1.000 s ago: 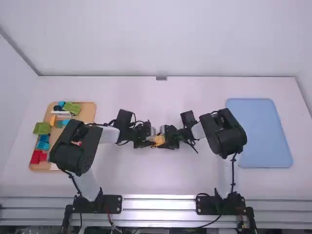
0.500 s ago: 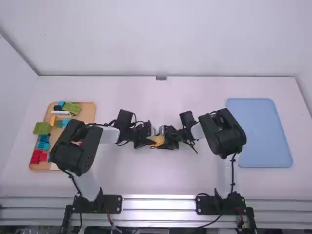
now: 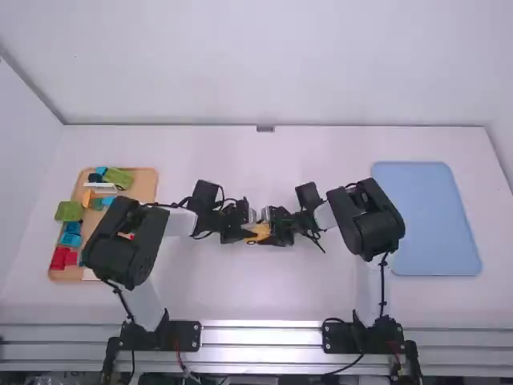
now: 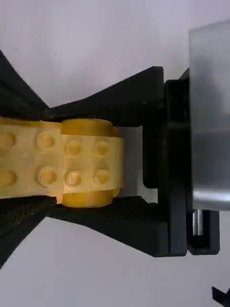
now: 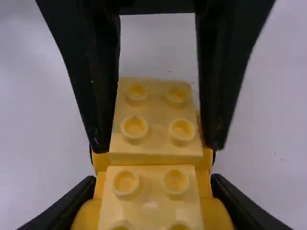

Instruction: Assemble lego blocks to make yellow taxi

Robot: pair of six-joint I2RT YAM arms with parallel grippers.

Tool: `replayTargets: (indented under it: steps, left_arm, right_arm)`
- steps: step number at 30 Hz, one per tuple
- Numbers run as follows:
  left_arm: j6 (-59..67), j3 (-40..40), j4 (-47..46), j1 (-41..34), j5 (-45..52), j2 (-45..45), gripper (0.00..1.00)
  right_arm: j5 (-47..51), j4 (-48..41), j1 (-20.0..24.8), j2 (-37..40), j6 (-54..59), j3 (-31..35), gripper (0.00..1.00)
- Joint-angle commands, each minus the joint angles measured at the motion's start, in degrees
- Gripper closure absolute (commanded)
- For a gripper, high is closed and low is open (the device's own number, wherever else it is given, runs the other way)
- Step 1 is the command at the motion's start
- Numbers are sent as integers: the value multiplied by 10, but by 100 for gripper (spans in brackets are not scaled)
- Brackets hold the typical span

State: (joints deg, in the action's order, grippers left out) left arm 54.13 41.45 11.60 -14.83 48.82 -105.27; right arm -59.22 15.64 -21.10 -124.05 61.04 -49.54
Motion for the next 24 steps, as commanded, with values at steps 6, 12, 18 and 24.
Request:
replayTargets:
  steps: [6, 12, 18, 24]
  left_arm:
    - [1, 0, -6, 5, 14, 0, 49]
    - [1, -1, -17, 2, 17, 31, 43]
    - [1, -1, -46, 7, 17, 83, 41]
    - [2, -1, -84, 5, 12, 146, 39]
  right_arm:
    - [53, -14, -3, -12, -7, 7, 46]
    - [53, -14, -2, -12, -7, 7, 46]
    - [53, -14, -2, -12, -7, 7, 45]
    - [53, -14, -2, -12, -7, 7, 45]
